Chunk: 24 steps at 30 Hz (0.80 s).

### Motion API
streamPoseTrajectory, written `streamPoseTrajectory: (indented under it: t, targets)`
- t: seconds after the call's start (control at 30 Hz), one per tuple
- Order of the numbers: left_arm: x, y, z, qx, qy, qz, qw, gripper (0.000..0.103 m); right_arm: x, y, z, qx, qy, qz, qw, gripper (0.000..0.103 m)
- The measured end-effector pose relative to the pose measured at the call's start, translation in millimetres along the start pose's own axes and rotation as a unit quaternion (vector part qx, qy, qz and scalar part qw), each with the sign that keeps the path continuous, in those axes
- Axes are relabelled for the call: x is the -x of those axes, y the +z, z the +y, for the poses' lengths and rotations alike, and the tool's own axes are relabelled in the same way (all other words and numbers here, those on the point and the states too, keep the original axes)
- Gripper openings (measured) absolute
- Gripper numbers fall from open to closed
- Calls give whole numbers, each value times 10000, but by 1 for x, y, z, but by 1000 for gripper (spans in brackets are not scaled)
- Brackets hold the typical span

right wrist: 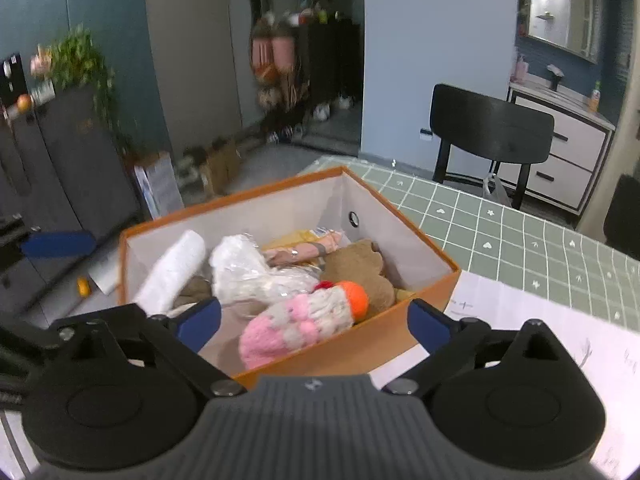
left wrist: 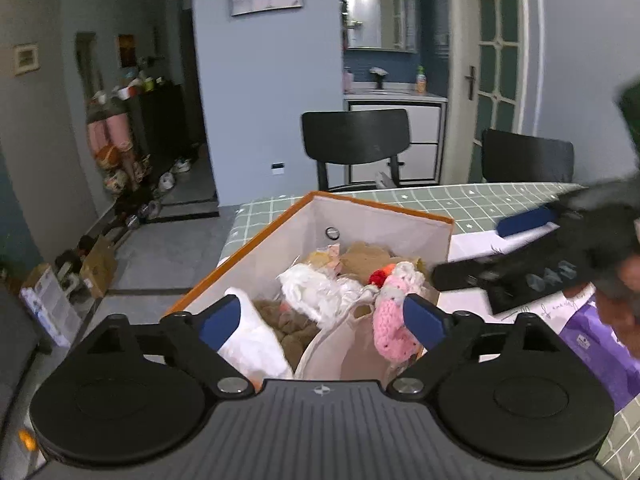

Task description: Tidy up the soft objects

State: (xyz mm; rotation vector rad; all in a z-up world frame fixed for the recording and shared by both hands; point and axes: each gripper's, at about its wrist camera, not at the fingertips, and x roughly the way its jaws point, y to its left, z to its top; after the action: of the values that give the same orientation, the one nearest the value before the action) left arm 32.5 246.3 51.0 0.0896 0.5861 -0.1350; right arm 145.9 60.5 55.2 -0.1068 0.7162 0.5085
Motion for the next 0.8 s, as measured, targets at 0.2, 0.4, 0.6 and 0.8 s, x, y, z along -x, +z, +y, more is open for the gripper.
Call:
streamPoseTrajectory:
  t: [0.2, 0.4, 0.6, 0.8]
  targets:
    - [14, -10, 2, 185, 471, -64, 9987, 103, 21, -25, 18, -290, -392, -82, 9988, 100]
    - [21, -15, 8, 622, 1135, 254, 9913, 103, 38, -36, 24, -568, -505, -105, 9970, 100]
    - [18, -31, 8, 808, 1076, 596, 9891, 103, 46, -53, 30, -581, -733, -139, 9955, 100]
    - [19, -48, -2, 705, 1108, 703, 9889, 103, 49, -72, 37, -646, -700, -81, 9954, 100]
